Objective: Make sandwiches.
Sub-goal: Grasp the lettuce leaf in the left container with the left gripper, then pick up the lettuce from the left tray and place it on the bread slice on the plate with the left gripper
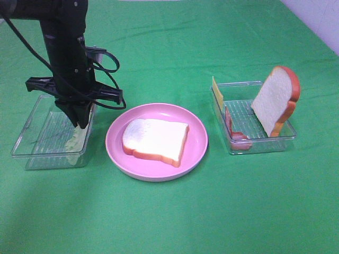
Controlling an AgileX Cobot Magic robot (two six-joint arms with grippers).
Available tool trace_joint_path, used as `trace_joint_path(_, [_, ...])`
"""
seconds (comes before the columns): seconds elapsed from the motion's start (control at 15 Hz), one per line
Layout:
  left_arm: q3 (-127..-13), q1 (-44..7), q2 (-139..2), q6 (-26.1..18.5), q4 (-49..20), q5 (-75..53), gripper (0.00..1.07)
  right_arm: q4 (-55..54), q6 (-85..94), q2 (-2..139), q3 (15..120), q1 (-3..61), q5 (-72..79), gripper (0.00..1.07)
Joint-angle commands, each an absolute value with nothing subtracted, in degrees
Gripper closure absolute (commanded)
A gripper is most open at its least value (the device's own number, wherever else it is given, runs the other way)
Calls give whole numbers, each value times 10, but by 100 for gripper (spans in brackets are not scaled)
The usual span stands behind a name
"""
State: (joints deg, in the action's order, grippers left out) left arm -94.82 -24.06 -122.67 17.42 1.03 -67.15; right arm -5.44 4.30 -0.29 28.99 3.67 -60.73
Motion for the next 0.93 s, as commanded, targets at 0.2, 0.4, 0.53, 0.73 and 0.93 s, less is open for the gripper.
trace_joint_path(0.2, [-946, -244, -1211, 179, 10, -669, 107, -52, 37, -11, 290, 33, -606, 27])
trace_joint_path(0.4, [-946, -244, -1149, 163, -28, -668, 107, -52, 37, -11, 290, 33, -606, 27])
trace_joint_path(0.53, [-947, -244, -1105, 128, -91, -652, 107, -52, 37, -11, 290, 33, -606, 27])
trace_joint_path(0.73, [-948, -245, -1086, 53, -228, -599, 107, -52, 37, -11, 290, 33, -606, 27])
trace_joint_path(0.93, [-948, -245, -1100, -39, -368, -549, 107, -52, 37, -11, 290, 33, -606, 27])
